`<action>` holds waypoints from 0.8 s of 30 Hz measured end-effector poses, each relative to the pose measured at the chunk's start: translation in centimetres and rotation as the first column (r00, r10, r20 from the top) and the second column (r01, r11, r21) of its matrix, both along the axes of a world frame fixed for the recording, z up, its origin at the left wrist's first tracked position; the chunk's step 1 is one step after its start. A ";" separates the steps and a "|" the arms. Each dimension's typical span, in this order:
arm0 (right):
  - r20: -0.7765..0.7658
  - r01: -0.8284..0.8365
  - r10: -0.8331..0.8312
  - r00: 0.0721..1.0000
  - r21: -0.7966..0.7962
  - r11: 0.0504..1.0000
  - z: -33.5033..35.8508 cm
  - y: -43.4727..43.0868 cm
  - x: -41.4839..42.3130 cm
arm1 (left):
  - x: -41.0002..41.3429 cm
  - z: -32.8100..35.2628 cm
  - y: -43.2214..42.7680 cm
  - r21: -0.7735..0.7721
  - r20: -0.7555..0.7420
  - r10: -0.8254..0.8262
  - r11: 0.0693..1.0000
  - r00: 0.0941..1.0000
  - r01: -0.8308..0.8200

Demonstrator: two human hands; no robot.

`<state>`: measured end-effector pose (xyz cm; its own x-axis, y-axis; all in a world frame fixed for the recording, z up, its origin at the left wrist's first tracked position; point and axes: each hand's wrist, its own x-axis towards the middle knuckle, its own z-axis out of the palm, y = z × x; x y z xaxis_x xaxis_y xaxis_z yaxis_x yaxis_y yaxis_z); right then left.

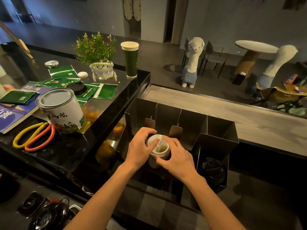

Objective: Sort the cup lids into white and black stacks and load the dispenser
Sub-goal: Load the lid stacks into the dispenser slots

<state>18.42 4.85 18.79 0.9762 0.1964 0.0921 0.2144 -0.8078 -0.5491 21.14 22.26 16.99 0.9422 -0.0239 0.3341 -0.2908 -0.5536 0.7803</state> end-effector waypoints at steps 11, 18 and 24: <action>0.096 0.037 -0.029 0.995 -0.079 0.996 0.4 0.6 0.3 | 0.5 -1.1 0.3 -0.102 -0.039 -0.060 0.993 0.997 0.056; 0.145 -0.034 0.036 0.989 -0.020 0.999 0.1 -0.2 0.4 | 0.4 -1.1 0.6 -0.136 -0.043 -0.064 0.989 0.997 0.057; 0.147 -0.013 0.020 0.989 -0.045 0.999 0.5 -0.3 0.5 | 0.7 -0.8 0.7 -0.093 -0.057 -0.094 0.992 0.994 0.088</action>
